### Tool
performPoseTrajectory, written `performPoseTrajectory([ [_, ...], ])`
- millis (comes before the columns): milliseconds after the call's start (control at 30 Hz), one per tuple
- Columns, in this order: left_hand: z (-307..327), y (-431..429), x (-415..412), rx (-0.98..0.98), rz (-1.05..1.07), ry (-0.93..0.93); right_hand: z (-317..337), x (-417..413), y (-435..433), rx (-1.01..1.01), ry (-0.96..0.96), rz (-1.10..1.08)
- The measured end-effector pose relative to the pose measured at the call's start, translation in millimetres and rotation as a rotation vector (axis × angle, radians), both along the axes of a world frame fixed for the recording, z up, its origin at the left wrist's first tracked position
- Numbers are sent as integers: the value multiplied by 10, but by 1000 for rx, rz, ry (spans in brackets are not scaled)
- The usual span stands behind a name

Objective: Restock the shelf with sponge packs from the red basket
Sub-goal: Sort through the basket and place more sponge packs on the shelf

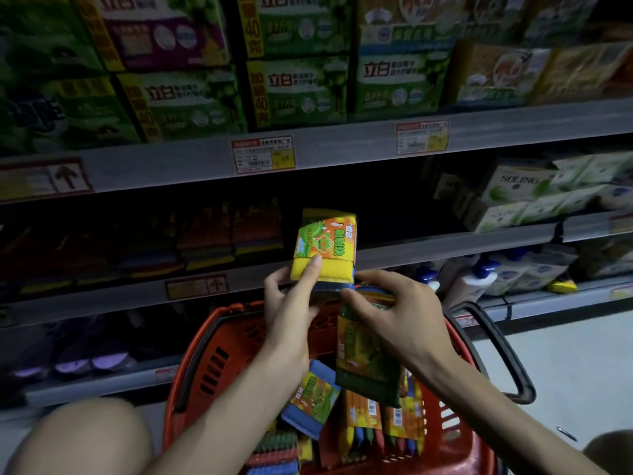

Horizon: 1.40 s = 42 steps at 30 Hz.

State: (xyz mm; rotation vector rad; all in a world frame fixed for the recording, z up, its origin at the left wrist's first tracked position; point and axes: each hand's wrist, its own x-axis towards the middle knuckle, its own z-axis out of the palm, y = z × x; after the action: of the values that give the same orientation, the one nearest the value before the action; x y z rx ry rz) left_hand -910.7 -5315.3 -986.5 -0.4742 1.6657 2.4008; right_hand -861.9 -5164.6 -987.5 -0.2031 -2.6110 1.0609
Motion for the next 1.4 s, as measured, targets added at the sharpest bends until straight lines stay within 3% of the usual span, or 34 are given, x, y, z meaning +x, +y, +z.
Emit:
performPoseTrajectory([
  [200, -28, -17, 1, -103, -26, 144, -96, -121, -84, -209, 32, -45],
  [400, -75, -69, -43, -270, -154, 257, -97, -177, -91, -234, 46, -7],
  [667, -64, -40, -124, -256, -196, 157, -135, -326, -127, -427, -65, 88],
  [1067, -6, -84, -178, -237, -168, 98, -140, -359, -136, -408, -56, -17],
  [1400, 67, -65, -288, -483, -202, 109, -200, -656, -177, -401, -81, -4],
])
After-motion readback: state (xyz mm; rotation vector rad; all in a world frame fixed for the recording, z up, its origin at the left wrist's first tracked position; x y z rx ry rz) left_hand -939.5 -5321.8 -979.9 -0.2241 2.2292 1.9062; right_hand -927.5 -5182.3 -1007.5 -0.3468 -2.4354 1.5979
